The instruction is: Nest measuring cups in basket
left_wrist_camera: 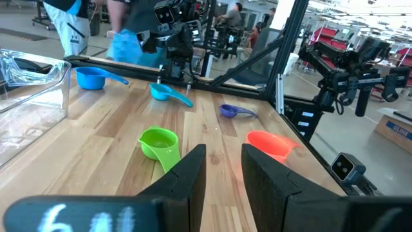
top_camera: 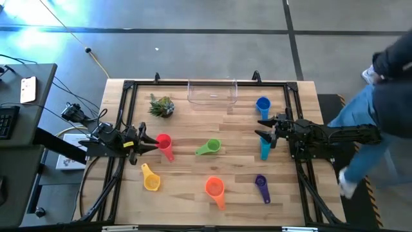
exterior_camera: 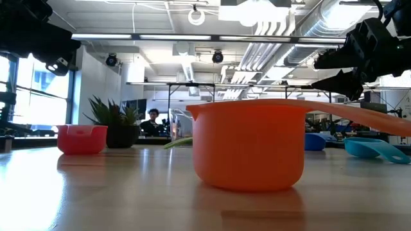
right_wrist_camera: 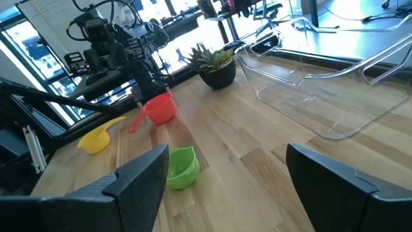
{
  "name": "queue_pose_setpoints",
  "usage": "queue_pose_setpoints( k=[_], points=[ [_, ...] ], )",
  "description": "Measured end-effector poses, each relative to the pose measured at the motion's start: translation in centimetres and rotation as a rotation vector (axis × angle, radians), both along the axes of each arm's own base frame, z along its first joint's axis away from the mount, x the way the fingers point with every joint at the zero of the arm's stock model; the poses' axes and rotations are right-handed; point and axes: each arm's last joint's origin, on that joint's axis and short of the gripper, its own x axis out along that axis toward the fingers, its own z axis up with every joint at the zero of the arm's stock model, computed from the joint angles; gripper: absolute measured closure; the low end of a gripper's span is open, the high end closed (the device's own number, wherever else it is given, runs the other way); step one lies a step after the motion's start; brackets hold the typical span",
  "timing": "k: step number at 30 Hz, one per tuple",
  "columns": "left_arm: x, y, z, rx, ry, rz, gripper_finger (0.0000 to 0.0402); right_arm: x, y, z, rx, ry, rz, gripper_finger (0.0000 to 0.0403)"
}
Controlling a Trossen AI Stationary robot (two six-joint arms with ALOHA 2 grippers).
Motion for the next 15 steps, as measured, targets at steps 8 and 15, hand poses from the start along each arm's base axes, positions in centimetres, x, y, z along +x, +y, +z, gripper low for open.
queue_pose_setpoints(
  k=[8,15],
  points=[
    [0.01,0.0,-0.01,-0.012,0.001,0.001,0.0312,0.0,0.0,-0.01,0.0,0.001,0.0,0.0098],
    [0.01,-0.01,0.06,-0.216,0.011,0.013,0.0312,0.0,0.0,-0.01,0.0,0.0,0.0,0.0098]
  ],
)
